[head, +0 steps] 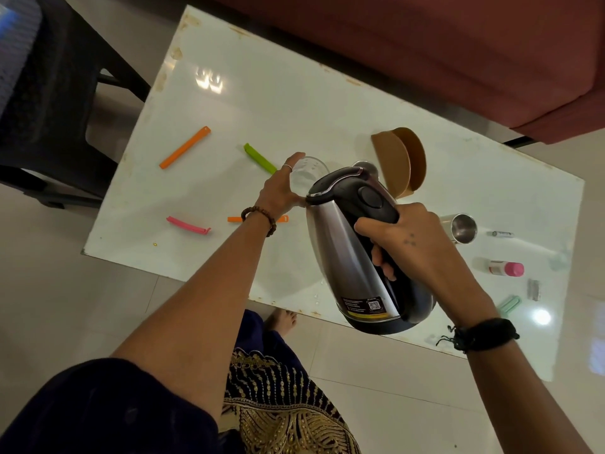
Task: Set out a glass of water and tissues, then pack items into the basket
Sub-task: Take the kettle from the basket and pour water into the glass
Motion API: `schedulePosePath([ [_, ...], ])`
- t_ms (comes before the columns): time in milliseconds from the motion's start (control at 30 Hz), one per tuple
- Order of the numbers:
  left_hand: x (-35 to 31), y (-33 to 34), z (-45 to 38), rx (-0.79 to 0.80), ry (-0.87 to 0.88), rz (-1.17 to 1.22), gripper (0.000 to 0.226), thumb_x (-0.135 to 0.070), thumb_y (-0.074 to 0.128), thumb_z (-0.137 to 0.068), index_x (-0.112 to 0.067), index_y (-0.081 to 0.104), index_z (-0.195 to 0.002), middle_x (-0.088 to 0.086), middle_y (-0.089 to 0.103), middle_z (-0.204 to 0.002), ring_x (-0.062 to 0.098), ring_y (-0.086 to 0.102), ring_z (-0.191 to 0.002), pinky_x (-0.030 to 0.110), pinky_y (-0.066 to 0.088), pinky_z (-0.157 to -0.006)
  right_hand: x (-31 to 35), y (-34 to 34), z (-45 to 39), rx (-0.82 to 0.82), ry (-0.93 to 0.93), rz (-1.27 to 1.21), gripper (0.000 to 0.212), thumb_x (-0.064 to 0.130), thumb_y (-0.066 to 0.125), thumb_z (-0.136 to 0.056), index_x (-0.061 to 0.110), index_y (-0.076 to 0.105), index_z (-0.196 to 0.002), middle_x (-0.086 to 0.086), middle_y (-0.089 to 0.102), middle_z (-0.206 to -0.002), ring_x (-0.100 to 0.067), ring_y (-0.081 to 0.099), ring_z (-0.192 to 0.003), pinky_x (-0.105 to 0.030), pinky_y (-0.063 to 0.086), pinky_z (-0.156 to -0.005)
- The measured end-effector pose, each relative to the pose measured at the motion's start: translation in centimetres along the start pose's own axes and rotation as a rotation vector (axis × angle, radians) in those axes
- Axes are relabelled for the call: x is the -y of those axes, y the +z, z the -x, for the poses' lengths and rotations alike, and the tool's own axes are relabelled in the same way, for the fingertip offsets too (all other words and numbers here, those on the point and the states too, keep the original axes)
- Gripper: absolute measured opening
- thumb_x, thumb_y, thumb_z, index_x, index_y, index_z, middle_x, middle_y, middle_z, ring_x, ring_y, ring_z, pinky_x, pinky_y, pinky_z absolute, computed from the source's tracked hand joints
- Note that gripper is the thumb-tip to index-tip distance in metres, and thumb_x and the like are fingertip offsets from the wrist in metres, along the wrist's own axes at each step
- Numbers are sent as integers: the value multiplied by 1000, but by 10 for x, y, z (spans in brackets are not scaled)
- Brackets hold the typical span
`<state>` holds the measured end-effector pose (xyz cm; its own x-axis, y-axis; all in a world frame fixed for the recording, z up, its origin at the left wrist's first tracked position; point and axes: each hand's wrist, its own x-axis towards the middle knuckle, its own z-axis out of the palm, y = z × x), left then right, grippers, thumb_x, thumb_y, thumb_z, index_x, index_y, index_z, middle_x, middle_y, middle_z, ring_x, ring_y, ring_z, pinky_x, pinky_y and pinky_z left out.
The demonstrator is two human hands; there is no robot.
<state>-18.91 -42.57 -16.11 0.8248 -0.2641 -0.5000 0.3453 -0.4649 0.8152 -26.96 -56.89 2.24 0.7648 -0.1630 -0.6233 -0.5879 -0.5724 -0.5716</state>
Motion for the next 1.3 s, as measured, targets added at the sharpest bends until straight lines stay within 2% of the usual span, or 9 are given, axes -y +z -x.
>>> schedulePosePath([
  [167, 1, 0, -1, -8, 17, 7, 88, -7, 76, -70, -23, 28, -142, 2, 44, -142, 27, 39, -132, 38, 34, -109, 2, -1, 1, 14, 40, -2, 23, 18, 59, -78, 3, 56, -61, -7, 55, -43, -10, 41, -26, -17, 44, -37],
  [433, 3, 1, -1, -8, 9, 31, 92, -5, 78, -67, -23, 28, -142, 1, 44, -142, 25, 37, -133, 38, 33, -110, 9, -7, 1, 60, 127, 14, 28, 14, 56, -85, 2, 52, -60, -9, 53, -49, -5, 39, -22, -11, 40, -35],
  [600, 5, 2, -3, -3, 10, 12, 93, -8, 79, -67, -23, 27, -143, 2, 44, -142, 24, 37, -132, 32, 32, -108, 6, -10, 6, 39, 102, 10, 28, 17, 58, -83, 5, 51, -58, -9, 54, -46, -7, 40, -23, -11, 39, -34],
  [833, 2, 1, -1, 1, -13, 36, 95, -6, 79, -65, -24, 27, -143, 0, 44, -142, 24, 37, -132, 36, 33, -110, 5, -13, 4, 34, 69, 56, 30, 20, 59, -82, 7, 53, -56, 1, 52, -33, -7, 44, -25, -10, 41, -35],
  [1100, 0, 0, 0, 0, -5, 30, 96, -5, 80, -65, -23, 27, -143, 1, 44, -142, 24, 37, -133, 36, 34, -109, 12, -14, 5, 59, 86, 51, 30, 14, 58, -83, 4, 52, -55, 1, 53, -33, -7, 43, -23, -11, 39, -33],
  [1233, 1, 1, 0, -8, 6, 17, 95, -6, 79, -65, -23, 28, -142, 3, 44, -142, 24, 38, -132, 36, 34, -108, 13, -13, 3, 121, 139, 39, 33, 13, 56, -86, 5, 48, -55, 2, 51, -30, -7, 42, -21, -10, 38, -31],
  [1300, 1, 2, 0, -11, 11, 15, 94, -6, 79, -65, -23, 28, -142, 3, 45, -141, 25, 39, -131, 35, 35, -107, 13, -13, 3, 83, 107, 51, 31, 14, 58, -85, 6, 50, -55, 1, 53, -32, -7, 43, -22, -11, 38, -32],
])
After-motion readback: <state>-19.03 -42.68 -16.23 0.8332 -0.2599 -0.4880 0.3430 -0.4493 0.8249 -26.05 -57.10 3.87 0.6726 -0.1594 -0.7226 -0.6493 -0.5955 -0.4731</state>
